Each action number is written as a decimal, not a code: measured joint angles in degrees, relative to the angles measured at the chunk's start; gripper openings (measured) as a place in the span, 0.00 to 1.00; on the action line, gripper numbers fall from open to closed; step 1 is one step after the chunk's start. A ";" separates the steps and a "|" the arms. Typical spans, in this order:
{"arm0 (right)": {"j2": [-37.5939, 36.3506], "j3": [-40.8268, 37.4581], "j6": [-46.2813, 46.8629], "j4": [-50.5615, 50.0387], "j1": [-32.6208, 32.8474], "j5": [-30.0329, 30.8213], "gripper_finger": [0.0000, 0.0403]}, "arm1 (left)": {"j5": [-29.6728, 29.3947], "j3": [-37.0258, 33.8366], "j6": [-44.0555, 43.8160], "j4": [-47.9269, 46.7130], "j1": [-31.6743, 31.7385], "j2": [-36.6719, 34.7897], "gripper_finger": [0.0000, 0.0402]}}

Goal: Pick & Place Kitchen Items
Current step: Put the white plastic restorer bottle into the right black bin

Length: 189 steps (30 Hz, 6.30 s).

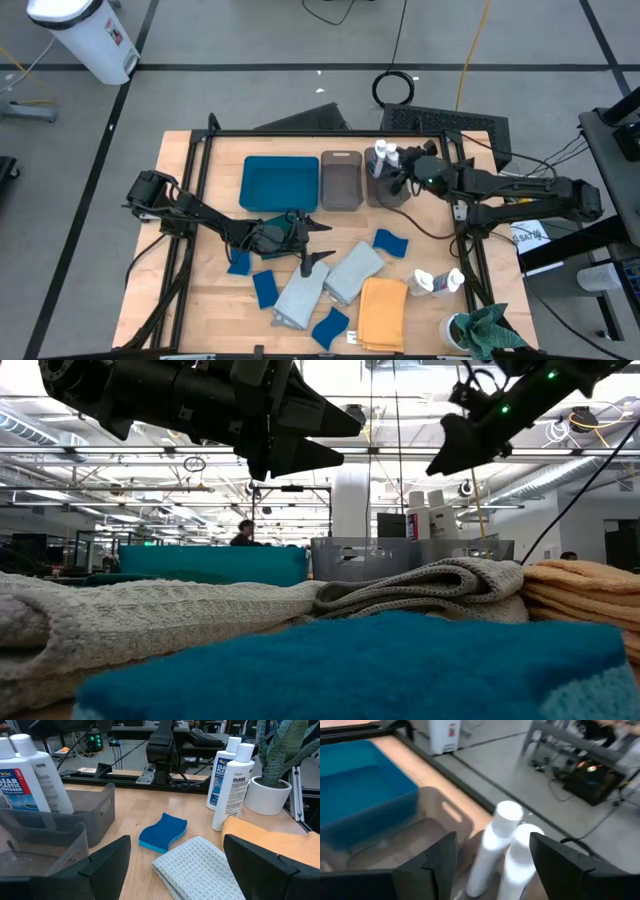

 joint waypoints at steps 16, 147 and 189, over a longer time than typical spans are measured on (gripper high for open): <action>-2.26 0.00 0.46 -4.40 1.70 4.98 0.56 | 0.02 0.00 -0.01 0.00 0.01 0.02 0.81; 4.60 36.26 53.65 -79.11 50.72 0.07 0.13 | 0.01 0.00 0.00 0.02 0.02 0.02 0.81; 11.16 0.60 -13.27 -27.33 24.72 -31.12 0.53 | 0.00 -0.02 0.00 0.02 0.02 0.02 0.81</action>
